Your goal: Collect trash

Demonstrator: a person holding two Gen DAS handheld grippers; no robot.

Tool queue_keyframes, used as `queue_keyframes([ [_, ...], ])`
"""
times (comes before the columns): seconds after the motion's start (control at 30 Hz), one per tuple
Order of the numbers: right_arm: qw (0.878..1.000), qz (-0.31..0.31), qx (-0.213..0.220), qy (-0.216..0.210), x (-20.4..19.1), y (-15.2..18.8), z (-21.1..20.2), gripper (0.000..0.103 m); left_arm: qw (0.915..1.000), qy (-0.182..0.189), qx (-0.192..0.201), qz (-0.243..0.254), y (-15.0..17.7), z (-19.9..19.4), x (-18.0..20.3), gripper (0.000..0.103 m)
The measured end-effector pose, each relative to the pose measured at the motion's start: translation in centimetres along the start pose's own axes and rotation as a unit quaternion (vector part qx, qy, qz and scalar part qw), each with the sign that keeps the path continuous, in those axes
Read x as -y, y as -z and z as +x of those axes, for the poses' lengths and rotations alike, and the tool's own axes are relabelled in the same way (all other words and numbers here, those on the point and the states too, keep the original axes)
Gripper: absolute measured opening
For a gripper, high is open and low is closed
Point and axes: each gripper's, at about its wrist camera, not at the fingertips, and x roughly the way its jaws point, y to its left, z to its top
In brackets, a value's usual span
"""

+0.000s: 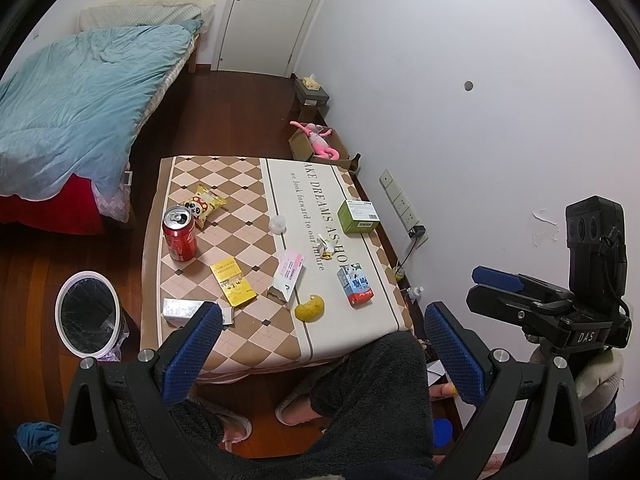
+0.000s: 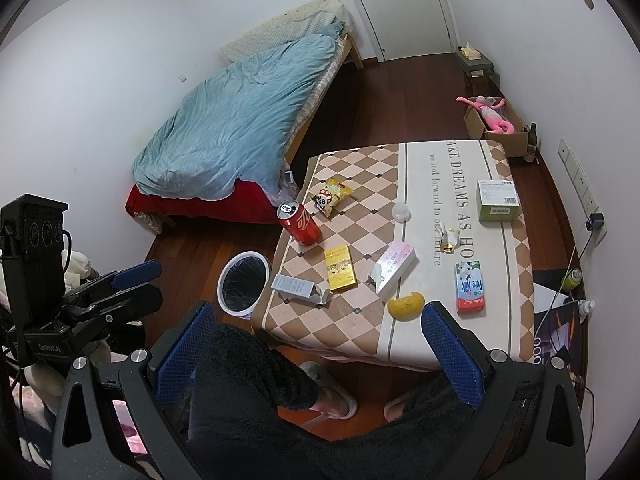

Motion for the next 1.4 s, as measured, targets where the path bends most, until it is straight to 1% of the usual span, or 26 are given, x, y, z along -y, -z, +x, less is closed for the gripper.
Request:
queue_keyframes([
  [0.43,1.0,0.0,0.001,-0.001,0.0,0.1,0.1,0.103,1.0,-0.002,-0.002,-0.001,-0.2,-0.1,-0.4,0.103],
  [0.47,1.0,0.003,0.002,0.001,0.1,0.0,0.1,0.103,1.0,-0.008,-0.002,-0.002,-0.3,0.1,-0.5,0.103],
  [0.53,1.0,0.02,0.008,0.019,0.7,-0.2,0.4,0.103,0.998,-0.062,0.004,0.002,-0.4,1.1,-0.7,0.103],
  [0.57,0.999,0.024,0.009,0.025,0.9,-0.2,0.5,0.103,0.9948,-0.102,0.005,0.005,-0.4,2.0,-0.9,0.103],
  [0.6,0.999,0.038,0.012,0.036,1.7,-0.3,1.1,0.103,0.9895,-0.144,0.006,0.009,-0.3,3.2,-1.2,0.103],
  [0.63,0.998,0.049,0.014,0.045,2.3,-0.3,1.6,0.103,0.984,-0.178,0.006,0.01,-0.1,4.6,-1.6,0.103],
  [0.67,0.996,0.058,0.016,0.06,3.2,-0.3,2.3,0.103,0.9796,-0.201,-0.002,0.004,0.1,6.2,-2.2,0.103],
  [0.7,0.994,0.069,0.014,0.082,4.4,-0.3,3.5,0.103,0.9752,-0.221,-0.018,-0.007,0.5,8.4,-3.0,0.103],
  [0.73,0.992,0.077,0.012,0.095,5.4,-0.3,4.5,0.103,0.9737,-0.225,-0.029,-0.016,0.8,9.8,-3.8,0.103],
  [0.77,0.99,0.088,0.007,0.108,6.8,-0.1,5.9,0.103,0.9709,-0.232,-0.051,-0.03,1.2,12.2,-4.8,0.103],
  [0.8,0.987,0.103,-0.005,0.123,8.3,0.1,7.6,0.103,0.9693,-0.234,-0.066,-0.038,1.6,13.6,-5.7,0.103],
  [0.83,0.983,0.116,-0.02,0.139,9.9,0.3,9.6,0.103,0.9665,-0.236,-0.088,-0.05,2.1,15.7,-6.5,0.103],
  [0.93,0.974,0.14,-0.052,0.168,13.8,1.1,14.2,0.101,0.9588,-0.241,-0.13,-0.076,2.8,20.4,-8.4,0.103],
  [0.97,0.97,0.15,-0.065,0.183,15.4,1.2,16.0,0.1,0.9558,-0.243,-0.142,-0.085,2.8,21.6,-8.9,0.103],
  [1.0,0.968,0.155,-0.072,0.186,16.4,1.4,17.2,0.1,0.9535,-0.243,-0.152,-0.093,2.8,22.7,-9.3,0.101],
  [1.03,0.965,0.16,-0.08,0.19,17.5,1.5,18.5,0.1,0.951,-0.241,-0.163,-0.104,2.7,23.9,-9.8,0.097],
  [1.13,0.959,0.169,-0.099,0.202,20.0,1.7,21.7,0.1,0.947,-0.233,-0.184,-0.123,1.9,26.8,-10.4,0.097],
  [1.23,0.956,0.17,-0.115,0.211,21.6,1.5,24.0,0.1,0.9428,-0.232,-0.204,-0.126,1.0,30.1,-10.8,0.097],
  [1.33,0.953,0.166,-0.132,0.216,22.8,1.2,25.9,0.1,0.9351,-0.234,-0.232,-0.13,0.4,33.2,-11.5,0.096],
  [1.4,0.952,0.157,-0.145,0.219,23.3,0.9,26.9,0.1,0.9301,-0.239,-0.245,-0.134,0.4,34.6,-11.9,0.091],
])
